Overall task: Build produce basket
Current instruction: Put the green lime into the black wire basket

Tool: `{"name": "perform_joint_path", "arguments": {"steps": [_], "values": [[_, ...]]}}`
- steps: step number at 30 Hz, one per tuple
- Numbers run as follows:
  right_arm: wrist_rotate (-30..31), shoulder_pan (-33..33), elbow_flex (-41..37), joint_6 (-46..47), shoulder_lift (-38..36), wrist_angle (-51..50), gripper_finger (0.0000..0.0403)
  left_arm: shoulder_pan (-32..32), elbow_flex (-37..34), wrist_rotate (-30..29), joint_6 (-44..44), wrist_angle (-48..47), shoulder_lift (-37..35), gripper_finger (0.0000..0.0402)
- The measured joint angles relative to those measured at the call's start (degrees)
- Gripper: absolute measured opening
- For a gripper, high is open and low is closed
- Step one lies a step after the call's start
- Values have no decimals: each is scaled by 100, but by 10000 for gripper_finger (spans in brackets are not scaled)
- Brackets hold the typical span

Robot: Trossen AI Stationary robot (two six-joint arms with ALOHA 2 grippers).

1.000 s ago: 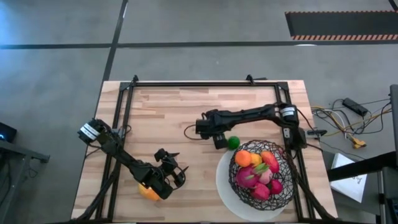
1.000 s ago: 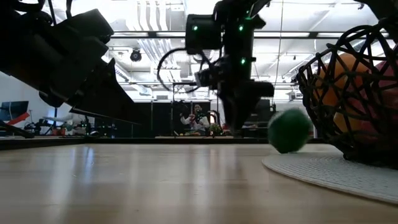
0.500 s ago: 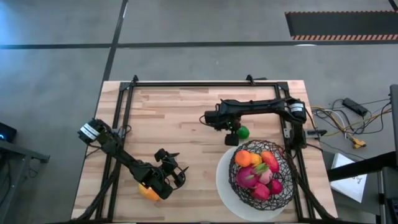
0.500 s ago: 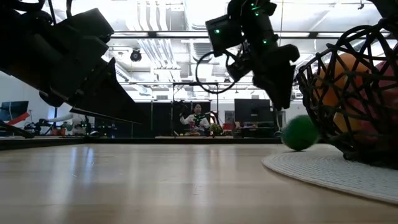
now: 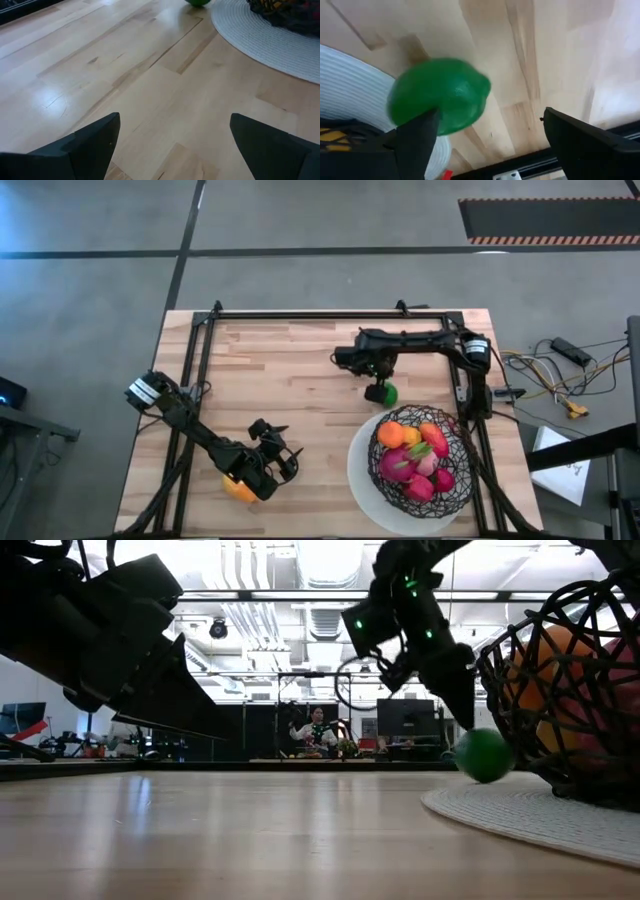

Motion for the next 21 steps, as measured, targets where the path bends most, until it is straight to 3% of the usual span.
{"name": "perform_joint_path", "arguments": {"steps": [3,10,21], "values": [[-77,-59,-275,10,0,58,358,0,-7,-2,4,0,0,361],[-931,-84,-900,-16,4,446,361,-2,-55,-2,-5,13,0,361],[-700,-95,-934,-12,-278,598,361,-4,-79,-2,-39,22,0,361]]}}
